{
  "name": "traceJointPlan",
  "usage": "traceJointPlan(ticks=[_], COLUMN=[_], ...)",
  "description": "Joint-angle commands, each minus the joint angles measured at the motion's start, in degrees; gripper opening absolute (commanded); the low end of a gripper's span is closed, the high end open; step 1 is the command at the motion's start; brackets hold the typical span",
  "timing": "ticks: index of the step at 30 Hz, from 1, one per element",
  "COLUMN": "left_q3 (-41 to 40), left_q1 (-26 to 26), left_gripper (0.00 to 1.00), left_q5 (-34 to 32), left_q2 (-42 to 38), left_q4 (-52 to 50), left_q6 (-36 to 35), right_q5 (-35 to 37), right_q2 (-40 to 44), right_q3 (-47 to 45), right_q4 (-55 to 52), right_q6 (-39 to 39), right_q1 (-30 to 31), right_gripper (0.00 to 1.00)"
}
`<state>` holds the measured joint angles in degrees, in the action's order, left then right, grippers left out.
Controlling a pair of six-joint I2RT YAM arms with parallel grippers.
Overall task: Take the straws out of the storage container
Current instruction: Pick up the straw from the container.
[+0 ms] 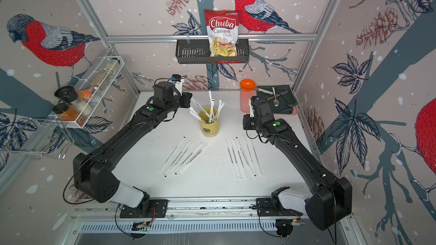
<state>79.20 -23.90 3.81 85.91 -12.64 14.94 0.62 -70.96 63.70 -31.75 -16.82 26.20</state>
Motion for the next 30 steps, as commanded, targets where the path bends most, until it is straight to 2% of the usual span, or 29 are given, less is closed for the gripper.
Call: traceJointPlan(ticks=[1, 8, 21, 25, 30], left_q3=[0.2, 1.4, 11.1, 14.8, 22.8], left_q1=[-0.1, -0.6, -1.6, -4.1, -10.3], left_gripper=[0.08, 0.08, 0.04, 0.0, 0.0], left_q5=[-3.7, -4.5, -11.2, -8.3, -6.8], left_q2=[-1.8, -5.1, -8.0, -10.8, -11.5], left_q4=[-0.3, 1.5, -12.4, -17.2, -30.9], left_q6=[-2.5, -4.1, -10.0, -12.7, -14.1], right_q5=[0.1, 0.0, -0.3, -0.3, -0.6], right_q2=[0.5, 1.2, 3.0, 3.7, 4.7], right_q3=[-0.4, -1.4, -2.6, -3.2, -4.2], right_q4=[1.6, 2.3, 2.9, 3.2, 3.5], right_q6=[-0.6, -1.1, -1.4, -1.7, -2.1], right_q1=[0.3, 0.8, 1.4, 1.8, 2.4], right_gripper=[0.25, 0.25, 0.25, 0.25, 0.25])
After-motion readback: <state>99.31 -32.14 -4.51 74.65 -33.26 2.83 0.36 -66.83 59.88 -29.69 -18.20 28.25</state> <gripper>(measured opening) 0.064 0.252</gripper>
